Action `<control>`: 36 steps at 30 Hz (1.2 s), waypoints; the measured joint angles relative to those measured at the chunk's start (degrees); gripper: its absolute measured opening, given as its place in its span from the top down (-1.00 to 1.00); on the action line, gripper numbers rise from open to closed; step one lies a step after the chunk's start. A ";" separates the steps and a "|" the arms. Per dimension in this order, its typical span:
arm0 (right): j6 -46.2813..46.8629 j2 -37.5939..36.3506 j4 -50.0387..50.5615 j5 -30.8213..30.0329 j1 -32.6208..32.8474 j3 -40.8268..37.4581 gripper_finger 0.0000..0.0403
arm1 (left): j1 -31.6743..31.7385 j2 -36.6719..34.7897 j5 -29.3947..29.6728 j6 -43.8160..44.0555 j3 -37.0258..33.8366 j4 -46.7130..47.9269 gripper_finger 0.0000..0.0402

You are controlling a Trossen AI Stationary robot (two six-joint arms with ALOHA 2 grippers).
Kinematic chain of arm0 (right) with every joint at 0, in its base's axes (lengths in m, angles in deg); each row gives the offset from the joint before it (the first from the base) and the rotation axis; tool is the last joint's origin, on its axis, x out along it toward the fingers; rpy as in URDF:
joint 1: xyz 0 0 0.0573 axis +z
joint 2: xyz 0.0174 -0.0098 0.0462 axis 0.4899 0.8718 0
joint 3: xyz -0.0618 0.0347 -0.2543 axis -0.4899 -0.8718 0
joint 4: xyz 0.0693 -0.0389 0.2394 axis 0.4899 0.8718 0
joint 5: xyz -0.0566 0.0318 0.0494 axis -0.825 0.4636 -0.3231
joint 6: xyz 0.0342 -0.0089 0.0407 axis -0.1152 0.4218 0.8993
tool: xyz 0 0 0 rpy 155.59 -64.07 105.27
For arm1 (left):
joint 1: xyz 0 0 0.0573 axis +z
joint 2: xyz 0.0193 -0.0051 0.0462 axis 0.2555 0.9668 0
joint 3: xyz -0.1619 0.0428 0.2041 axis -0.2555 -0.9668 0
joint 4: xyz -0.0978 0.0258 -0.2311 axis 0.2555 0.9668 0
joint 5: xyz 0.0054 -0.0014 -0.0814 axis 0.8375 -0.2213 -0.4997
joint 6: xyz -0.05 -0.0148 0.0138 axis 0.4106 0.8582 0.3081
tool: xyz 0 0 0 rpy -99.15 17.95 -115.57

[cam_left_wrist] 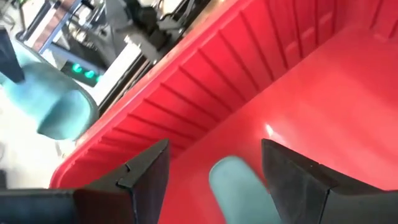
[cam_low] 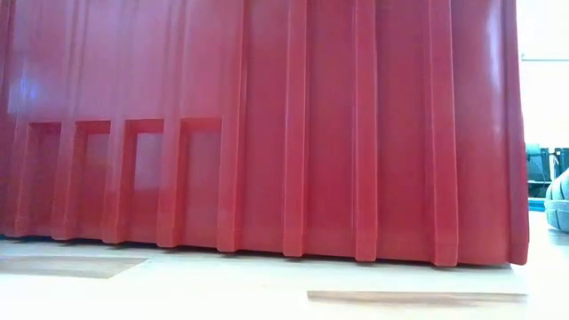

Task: Pick and place slides into bin
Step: Put the green slide into the red container

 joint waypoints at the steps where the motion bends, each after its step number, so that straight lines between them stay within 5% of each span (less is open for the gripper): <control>1: 0.40 0.00 -0.08 -0.38 0.35 0.95 1.00 | 0.00 0.00 0.76 0.00 0.00 0.00 -0.16; 16: 5.17 2.42 -14.02 4.25 8.34 6.06 1.00 | 0.02 0.00 13.81 0.27 0.00 2.82 -0.16; 36: 17.46 22.18 -46.19 6.32 20.61 5.98 1.00 | 0.00 -7.86 10.66 2.79 -0.04 9.18 -0.15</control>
